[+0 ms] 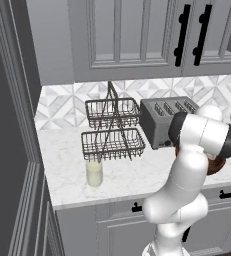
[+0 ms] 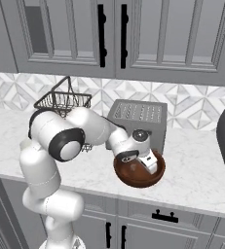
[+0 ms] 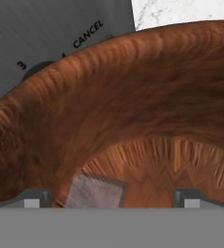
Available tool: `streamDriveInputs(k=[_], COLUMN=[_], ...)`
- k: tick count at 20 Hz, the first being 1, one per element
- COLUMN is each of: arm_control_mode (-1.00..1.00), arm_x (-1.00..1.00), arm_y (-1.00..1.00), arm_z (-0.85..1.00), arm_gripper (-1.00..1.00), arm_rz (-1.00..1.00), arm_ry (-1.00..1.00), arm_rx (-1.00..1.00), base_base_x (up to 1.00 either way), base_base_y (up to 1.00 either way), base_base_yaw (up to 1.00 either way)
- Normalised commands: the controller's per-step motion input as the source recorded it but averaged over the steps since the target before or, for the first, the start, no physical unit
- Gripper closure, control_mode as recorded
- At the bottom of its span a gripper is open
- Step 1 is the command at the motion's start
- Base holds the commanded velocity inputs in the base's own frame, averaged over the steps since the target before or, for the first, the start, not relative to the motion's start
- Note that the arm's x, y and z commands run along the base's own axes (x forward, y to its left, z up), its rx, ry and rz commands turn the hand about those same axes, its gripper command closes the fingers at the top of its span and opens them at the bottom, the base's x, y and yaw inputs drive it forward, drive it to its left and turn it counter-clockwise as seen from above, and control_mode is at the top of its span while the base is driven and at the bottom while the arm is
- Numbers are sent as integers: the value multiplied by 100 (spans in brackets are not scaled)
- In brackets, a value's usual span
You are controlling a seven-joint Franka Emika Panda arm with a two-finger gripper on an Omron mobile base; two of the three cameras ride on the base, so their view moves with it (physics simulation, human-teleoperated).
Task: Grab a lemon wedge from the fridge and one ice cube from the ice bowl, and put them in the glass of lemonade.
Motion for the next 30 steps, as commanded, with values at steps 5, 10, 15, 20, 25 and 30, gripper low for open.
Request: streamDriveInputs(k=[5,10,15,20,25,30], arm_control_mode=[-100,-100,-100,-100,-100,-100], arm_x=[23,22,6,0,-29,-27], arm_y=[0,0,1,0,8,12], arm_z=[-17,-2,-3,-1,33,72], arm_gripper=[100,100,100,100,100,100], arm_rz=[0,0,0,0,3,12], arm_ry=[0,0,0,0,-1,-8], arm_rx=[0,0,0,0,0,0], base_base_x=[0,0,0,0,0,0], base_base_y=[0,0,0,0,0,0], base_base_yaw=[0,0,0,0,0,0])
